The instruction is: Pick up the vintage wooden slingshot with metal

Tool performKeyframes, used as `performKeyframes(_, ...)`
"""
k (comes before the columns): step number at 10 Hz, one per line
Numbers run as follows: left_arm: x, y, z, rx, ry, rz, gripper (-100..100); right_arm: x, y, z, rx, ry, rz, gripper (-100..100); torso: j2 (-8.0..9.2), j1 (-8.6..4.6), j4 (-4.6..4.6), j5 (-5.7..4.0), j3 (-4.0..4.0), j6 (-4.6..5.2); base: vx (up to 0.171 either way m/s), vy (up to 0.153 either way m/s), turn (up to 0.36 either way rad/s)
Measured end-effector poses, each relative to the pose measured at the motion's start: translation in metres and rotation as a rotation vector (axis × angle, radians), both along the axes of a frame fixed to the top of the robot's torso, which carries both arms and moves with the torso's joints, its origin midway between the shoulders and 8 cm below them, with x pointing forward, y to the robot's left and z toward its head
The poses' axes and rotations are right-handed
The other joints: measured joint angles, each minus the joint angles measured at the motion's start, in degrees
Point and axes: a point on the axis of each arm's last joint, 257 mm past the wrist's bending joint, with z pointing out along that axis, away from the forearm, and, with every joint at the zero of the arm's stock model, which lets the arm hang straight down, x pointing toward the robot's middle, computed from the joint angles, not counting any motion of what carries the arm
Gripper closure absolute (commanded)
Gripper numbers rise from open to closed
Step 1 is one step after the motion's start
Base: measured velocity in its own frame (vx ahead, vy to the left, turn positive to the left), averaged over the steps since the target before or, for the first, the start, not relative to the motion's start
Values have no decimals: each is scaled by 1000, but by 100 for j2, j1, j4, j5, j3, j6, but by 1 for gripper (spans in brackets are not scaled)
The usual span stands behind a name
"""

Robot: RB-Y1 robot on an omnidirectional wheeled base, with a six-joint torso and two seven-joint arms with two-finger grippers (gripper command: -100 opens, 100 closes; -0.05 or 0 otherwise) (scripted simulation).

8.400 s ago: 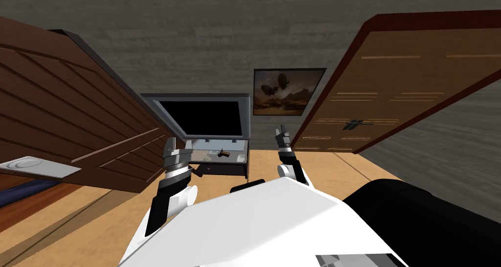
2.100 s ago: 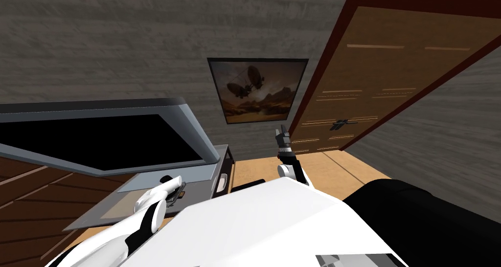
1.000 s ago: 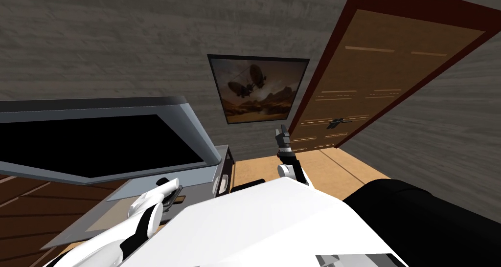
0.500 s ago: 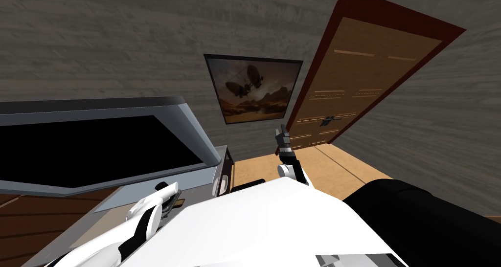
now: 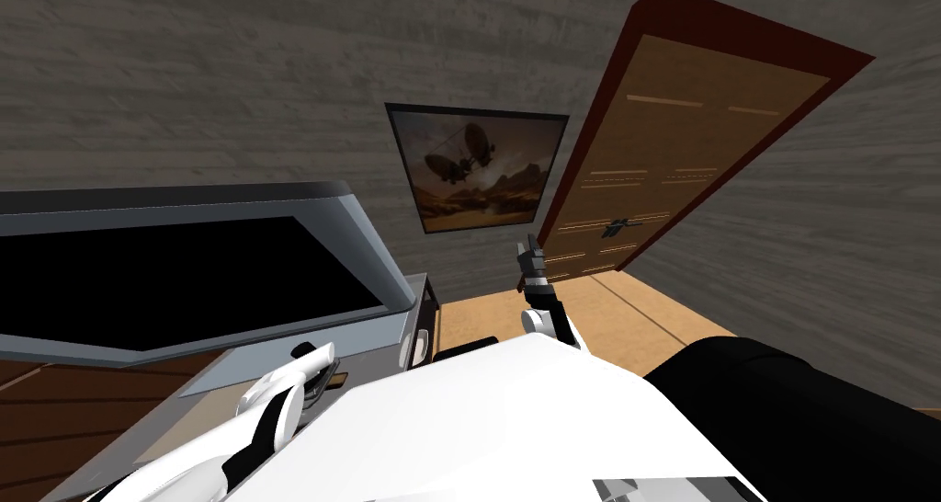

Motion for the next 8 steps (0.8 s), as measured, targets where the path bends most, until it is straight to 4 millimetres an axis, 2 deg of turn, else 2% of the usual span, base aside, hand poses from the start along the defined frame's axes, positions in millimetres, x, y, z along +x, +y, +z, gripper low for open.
performKeyframes(1, 0, 0, 0, 0, 0, 0, 0, 0, 0, 0, 0, 0, 0, 0, 0, -1, 0, -1, 0, 0, 0, 0, 0)
performKeyframes(2, 0, 0, 0, 0, 0, 0, 100, 0, 0, 0, 0, 0, 0, 0, 0, -2, 0, -2, 0, 0, 25, -43, 210)
performKeyframes(5, 22, -1, 12, 3, -4, -57, 100, 0, 0, 0, 0, 0, 0, 0, -11, -36, 1, -10, -5, -2, 36, -79, 190)
performKeyframes(7, 31, -2, 17, -1, -1, -73, 100, 0, 0, 0, 0, 0, 0, 0, -8, -25, 1, -9, -4, 3, 10, -27, -3)
performKeyframes(8, 31, -2, 17, -1, -3, -75, 0, 0, 0, 0, 0, 0, 0, 0, -5, -15, 0, -8, -3, 1, 0, 0, 0)
